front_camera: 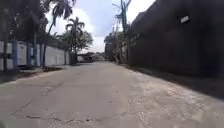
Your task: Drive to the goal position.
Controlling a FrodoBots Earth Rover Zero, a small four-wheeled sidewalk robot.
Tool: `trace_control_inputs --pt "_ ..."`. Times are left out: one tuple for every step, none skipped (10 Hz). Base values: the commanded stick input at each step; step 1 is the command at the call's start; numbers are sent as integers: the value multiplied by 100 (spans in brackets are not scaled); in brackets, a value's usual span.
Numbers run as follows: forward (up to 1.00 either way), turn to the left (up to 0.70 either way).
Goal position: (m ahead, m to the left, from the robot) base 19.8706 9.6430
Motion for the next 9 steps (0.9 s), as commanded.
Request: trace_control_inputs --pt "100 -2" --pt "100 -2" --pt "100 -2" --pt "100 -2" --pt "100 -2" --pt "100 -2" --pt "100 -2" --pt "100 -2" --pt "100 -2"
